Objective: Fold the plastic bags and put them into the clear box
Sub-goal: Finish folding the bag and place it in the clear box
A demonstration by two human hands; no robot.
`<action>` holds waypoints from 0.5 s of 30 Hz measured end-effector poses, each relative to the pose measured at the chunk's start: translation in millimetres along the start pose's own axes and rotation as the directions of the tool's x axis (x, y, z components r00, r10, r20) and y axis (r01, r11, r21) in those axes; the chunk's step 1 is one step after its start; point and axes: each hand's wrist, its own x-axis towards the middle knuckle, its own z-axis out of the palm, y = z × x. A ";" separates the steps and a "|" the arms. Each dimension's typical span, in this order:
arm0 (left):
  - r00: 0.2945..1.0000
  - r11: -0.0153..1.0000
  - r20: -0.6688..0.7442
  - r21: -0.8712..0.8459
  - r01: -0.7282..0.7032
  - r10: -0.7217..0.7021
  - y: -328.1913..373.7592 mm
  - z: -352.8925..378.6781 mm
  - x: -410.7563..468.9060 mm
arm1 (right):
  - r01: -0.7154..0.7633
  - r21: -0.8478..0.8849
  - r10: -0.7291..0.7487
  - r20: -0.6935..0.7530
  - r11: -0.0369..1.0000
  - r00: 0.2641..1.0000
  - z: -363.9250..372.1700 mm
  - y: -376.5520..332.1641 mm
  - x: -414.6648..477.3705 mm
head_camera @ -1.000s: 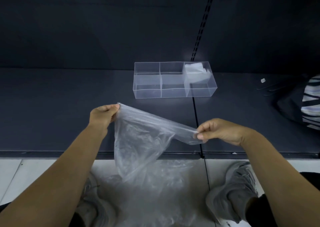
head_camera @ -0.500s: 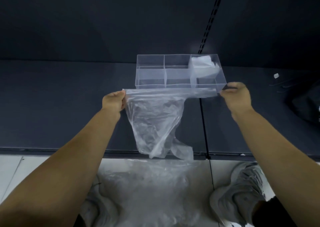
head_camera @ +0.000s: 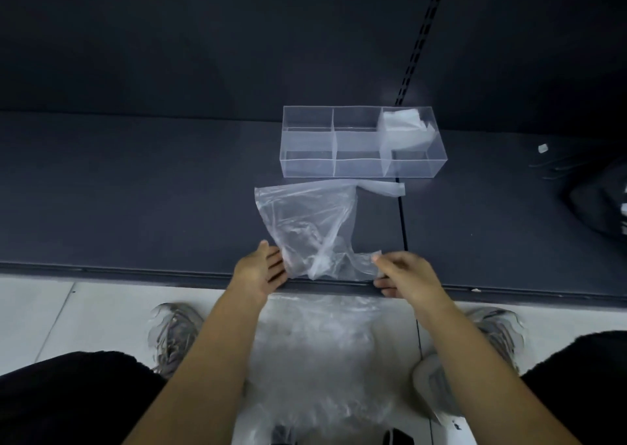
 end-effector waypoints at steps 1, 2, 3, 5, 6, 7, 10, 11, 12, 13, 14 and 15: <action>0.999 0.999 0.037 -0.026 0.029 -0.028 -5.0 1.8 -4.9 | 0.022 0.019 -0.021 -0.036 1.000 0.999 3.7 -1.3 1.8; 0.996 0.997 0.074 -0.046 0.057 -0.053 -8.7 3.6 -9.3 | 0.038 0.045 -0.035 -0.069 0.998 0.997 6.2 -2.5 4.6; 0.992 0.995 0.106 -0.058 0.081 -0.074 -11.5 4.8 -12.9 | 0.047 0.069 -0.040 -0.095 0.997 0.995 7.2 -3.9 7.3; 0.984 0.992 0.147 -0.062 0.113 -0.103 -15.5 5.5 -18.0 | 0.046 0.110 -0.033 -0.117 0.993 0.993 6.7 -4.6 11.2; 0.980 0.991 0.160 -0.051 0.125 -0.115 -17.1 5.2 -20.1 | 0.038 0.137 -0.022 -0.115 0.990 0.993 6.3 -3.9 12.5; 0.977 0.990 0.169 -0.032 0.136 -0.129 -18.9 4.9 -22.1 | 0.025 0.173 -0.006 -0.109 0.985 0.994 6.4 -3.2 12.7; 0.978 0.990 0.154 0.030 0.135 -0.138 -23.4 6.0 -24.3 | -0.026 0.263 0.051 -0.090 0.964 0.995 7.7 0.0 13.0; 0.983 0.992 0.134 0.031 0.120 -0.123 -23.8 6.8 -23.9 | -0.037 0.276 0.064 -0.088 0.960 0.994 7.1 2.0 13.6; 0.989 0.995 0.110 0.022 0.102 -0.104 -23.0 6.6 -22.7 | -0.042 0.280 0.072 -0.097 0.959 0.993 4.5 4.1 14.8; 0.993 0.997 0.081 0.010 0.080 -0.081 -21.4 5.6 -20.8 | -0.043 0.278 0.079 -0.119 0.960 0.990 0.0 6.0 16.2; 0.997 0.998 0.048 0.005 0.055 -0.056 -18.8 3.1 -18.4 | -0.038 0.277 0.083 -0.151 0.960 0.985 -7.1 7.9 18.6; 1.000 1.000 0.014 0.009 0.028 -0.028 -15.6 -0.3 -16.0 | -0.032 0.282 0.087 -0.183 0.959 0.979 -15.7 9.5 21.4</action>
